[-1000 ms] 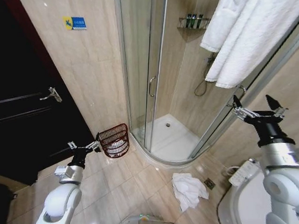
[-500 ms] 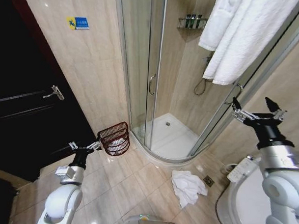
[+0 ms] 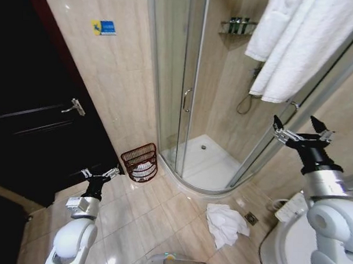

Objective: Discard the used towel into the hamper.

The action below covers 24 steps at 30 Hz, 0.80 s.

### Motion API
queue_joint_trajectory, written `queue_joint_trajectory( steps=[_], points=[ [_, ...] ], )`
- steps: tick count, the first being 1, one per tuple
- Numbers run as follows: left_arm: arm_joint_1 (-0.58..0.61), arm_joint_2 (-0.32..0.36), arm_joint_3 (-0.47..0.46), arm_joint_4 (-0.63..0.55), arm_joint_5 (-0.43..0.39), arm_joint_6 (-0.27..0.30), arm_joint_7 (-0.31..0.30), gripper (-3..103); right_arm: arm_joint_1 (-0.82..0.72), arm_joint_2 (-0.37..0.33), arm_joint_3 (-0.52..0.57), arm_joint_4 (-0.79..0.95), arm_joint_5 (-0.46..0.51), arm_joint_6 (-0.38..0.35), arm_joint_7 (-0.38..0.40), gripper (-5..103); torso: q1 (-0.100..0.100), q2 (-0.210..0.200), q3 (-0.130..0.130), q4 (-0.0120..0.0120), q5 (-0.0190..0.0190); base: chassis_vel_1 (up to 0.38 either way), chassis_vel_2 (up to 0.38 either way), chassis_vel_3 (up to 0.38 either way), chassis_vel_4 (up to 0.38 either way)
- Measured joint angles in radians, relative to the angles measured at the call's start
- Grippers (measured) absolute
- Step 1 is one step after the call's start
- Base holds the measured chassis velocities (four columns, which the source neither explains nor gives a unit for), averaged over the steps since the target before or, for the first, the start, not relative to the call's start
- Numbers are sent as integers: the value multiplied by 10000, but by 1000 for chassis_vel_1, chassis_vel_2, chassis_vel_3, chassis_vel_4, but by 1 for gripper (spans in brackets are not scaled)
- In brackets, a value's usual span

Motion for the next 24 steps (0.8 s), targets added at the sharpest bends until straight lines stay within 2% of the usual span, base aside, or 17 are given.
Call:
queue_joint_trajectory(
  steps=[3, 13, 24],
  points=[
    [-123, -178, 20, 334, 216, -278, -36, 100, 1040, -362, -224, -673, 72, -143, 193, 100, 0, 0, 0, 3, -4, 16, 13, 9, 19],
    [-23, -554, 164, 743, 588, -498, -25, 100, 3410, -1314, -741, -2331, 284, -384, 246, 100, 2, -2, 1, -1, 0, 0, 0, 0, 0],
    [46, -578, 21, 876, 583, -579, -24, 100, 7000, -2290, -2578, -3867, 578, -529, 181, 100, 1, -2, 1, -1, -2, 0, 0, 0, 0]
  ],
)
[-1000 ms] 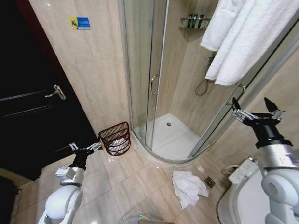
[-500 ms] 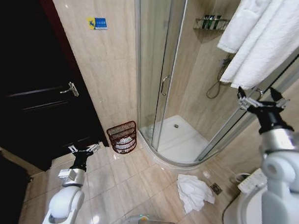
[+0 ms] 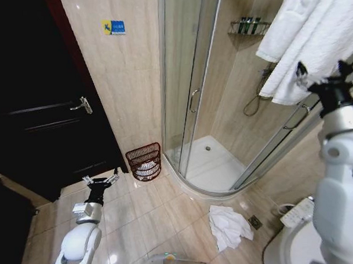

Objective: Discard the used towel into the hamper.

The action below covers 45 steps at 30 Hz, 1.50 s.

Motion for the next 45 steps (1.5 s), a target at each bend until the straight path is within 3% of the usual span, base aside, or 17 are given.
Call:
queue_joint_trajectory(
  steps=[15, 29, 43, 45],
  points=[
    [201, -97, -62, 80, -36, -232, 20, 100, 4755, -957, -2738, -2318, -216, -520, 1193, 100, -1, 2, -1, -2, 3, 0, 0, 0, 0],
    [485, -333, -153, 72, -48, -592, 71, 100, 8766, -523, -5318, -4747, -238, -614, 1644, 100, -2, 2, -1, 1, -3, 0, 0, 0, 0],
    [517, -37, -665, 170, -433, -827, 155, 100, 9929, -266, -5836, -5794, -187, -912, 2259, 101, -2, 2, -1, -2, 1, 0, 0, 0, 0],
    [542, -52, -697, 213, -476, -886, 168, 100, 9957, -154, -5843, -5881, 73, -894, 2296, 92, -1, 2, -1, 0, 0, 0, 0, 0, 0]
  ],
)
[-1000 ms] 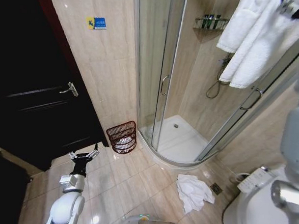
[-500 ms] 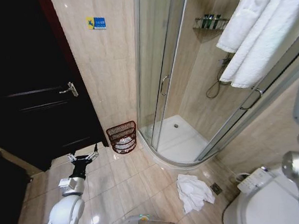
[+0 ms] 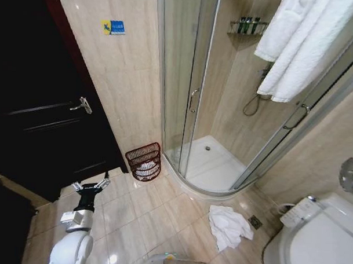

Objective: Discard the used towel into the hamper.

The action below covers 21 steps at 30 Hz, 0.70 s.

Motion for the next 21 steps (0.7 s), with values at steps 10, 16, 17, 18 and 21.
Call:
queue_joint_trajectory(
  steps=[10, 16, 17, 18, 21],
  points=[
    [-40, 60, -218, 120, -252, -155, -18, 100, 106, 194, 17, -170, 122, 55, 104, 60, 0, 0, 0, 0, 1, 0, 0, 0, 0],
    [-74, 102, -236, 174, -301, -167, -31, 100, 68, 135, 16, -79, 56, 77, 103, 38, 0, 0, 0, 0, -1, 0, 0, 0, 0],
    [-75, 89, -213, 198, -293, -193, -31, 100, 12, 88, 30, 26, 54, 75, 106, 27, 0, 0, 0, 0, -1, 0, 0, 0, 0],
    [-75, 89, -213, 198, -293, -193, -31, 100, 12, 88, 30, 26, 54, 75, 106, 27, 0, 0, 0, 0, -1, 0, 0, 0, 0],
    [-74, 74, -190, 207, -286, -212, -30, 100, -98, -20, 68, 202, 79, 65, 128, 17, 0, 0, 0, 0, -2, 0, 0, 0, 0]
  ],
)
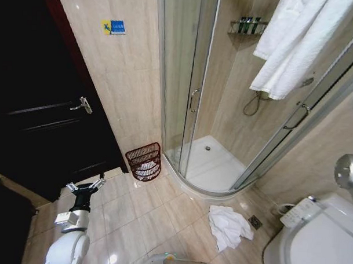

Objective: Discard the used towel into the hamper.

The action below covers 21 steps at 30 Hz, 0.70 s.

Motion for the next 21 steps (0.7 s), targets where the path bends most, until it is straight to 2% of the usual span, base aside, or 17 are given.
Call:
queue_joint_trajectory(
  steps=[4, 10, 17, 21],
  points=[
    [18, 1, 5, 78, 3, -102, 0, 100, -471, -393, 143, 535, 158, -5, 107, 10, 0, 0, -1, 0, -2, 0, 0, 0, 0],
    [54, -4, 6, 180, 7, -224, 4, 100, -1278, -1005, 469, 1347, 484, -47, 171, 10, -1, 1, -2, 0, -1, 0, 0, 0, 0],
    [41, -53, 54, 227, 41, -279, 8, 100, -3254, -1900, 1713, 2901, 1308, -197, 283, 10, -2, 3, -4, 1, -9, 0, 0, 0, 0],
    [37, -70, 135, 226, 98, -279, 10, 100, -4849, -2292, 2702, 3850, 1655, -244, 274, 10, 0, 1, -1, 1, 5, 0, 0, 0, 0]
  ],
)
